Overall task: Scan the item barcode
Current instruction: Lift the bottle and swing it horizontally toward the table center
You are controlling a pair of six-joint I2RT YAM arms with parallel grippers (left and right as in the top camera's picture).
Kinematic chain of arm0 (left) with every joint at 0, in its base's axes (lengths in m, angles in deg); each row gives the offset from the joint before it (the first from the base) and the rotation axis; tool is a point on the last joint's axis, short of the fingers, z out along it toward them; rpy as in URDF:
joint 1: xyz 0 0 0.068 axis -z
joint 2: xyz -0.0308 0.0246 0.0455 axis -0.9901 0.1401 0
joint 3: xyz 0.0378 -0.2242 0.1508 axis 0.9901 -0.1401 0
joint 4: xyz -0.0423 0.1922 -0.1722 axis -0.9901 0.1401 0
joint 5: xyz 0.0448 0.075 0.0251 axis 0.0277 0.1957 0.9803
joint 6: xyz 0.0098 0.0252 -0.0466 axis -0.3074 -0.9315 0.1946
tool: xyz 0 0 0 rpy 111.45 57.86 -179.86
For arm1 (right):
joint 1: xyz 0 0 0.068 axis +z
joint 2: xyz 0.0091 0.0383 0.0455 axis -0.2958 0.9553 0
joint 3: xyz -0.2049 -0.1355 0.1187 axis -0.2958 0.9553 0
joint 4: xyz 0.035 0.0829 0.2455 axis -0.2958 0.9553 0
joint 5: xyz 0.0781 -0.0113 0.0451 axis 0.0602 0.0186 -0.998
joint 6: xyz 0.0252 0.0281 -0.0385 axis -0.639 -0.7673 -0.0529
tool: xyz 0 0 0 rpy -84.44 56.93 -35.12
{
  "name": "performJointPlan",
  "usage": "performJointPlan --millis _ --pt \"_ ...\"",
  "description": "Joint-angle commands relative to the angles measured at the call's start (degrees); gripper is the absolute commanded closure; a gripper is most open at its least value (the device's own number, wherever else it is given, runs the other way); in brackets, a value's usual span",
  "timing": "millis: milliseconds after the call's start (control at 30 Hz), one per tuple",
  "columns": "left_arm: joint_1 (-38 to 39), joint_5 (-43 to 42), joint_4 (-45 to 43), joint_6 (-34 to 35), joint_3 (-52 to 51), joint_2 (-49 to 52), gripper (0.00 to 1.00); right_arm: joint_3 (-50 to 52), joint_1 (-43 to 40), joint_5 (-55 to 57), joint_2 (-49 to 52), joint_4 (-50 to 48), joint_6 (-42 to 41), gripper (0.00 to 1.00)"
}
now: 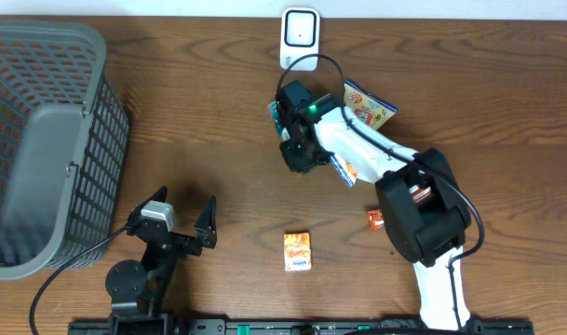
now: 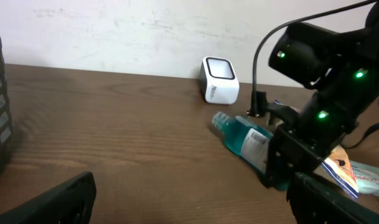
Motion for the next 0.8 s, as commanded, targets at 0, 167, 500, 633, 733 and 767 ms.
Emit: performJointPlan --millis 0,167,500,633,733,767 --pt "-0.1 -1.0 0.9 0.1 -1.6 0.0 0.02 0.8 -2.3 -14.7 -4.8 1.9 9.2 0.99" --pt "-0.1 -1.0 0.9 0.1 -1.6 0.0 0.02 0.8 -4.9 -31.1 -7.3 2.0 17.1 0.99" --pt "-0.1 -1.0 0.9 0.1 -1.6 0.0 0.02 0.8 -8.1 -45.1 -8.6 12.6 30.3 0.99" --pt "-0.1 -1.0 0.9 0.1 -1.6 0.0 0.02 0.8 -8.2 -52.5 -13.2 24.9 48.8 0.99" --pt "-0.1 -1.0 0.9 0.1 -1.6 0.0 0.02 0.8 -8.1 -54.3 -16.7 31.6 58.4 0.99" --pt "-0.1 -1.0 0.9 0.1 -1.6 0.0 0.02 0.8 -8.1 -54.9 -18.2 34.1 61.9 0.99"
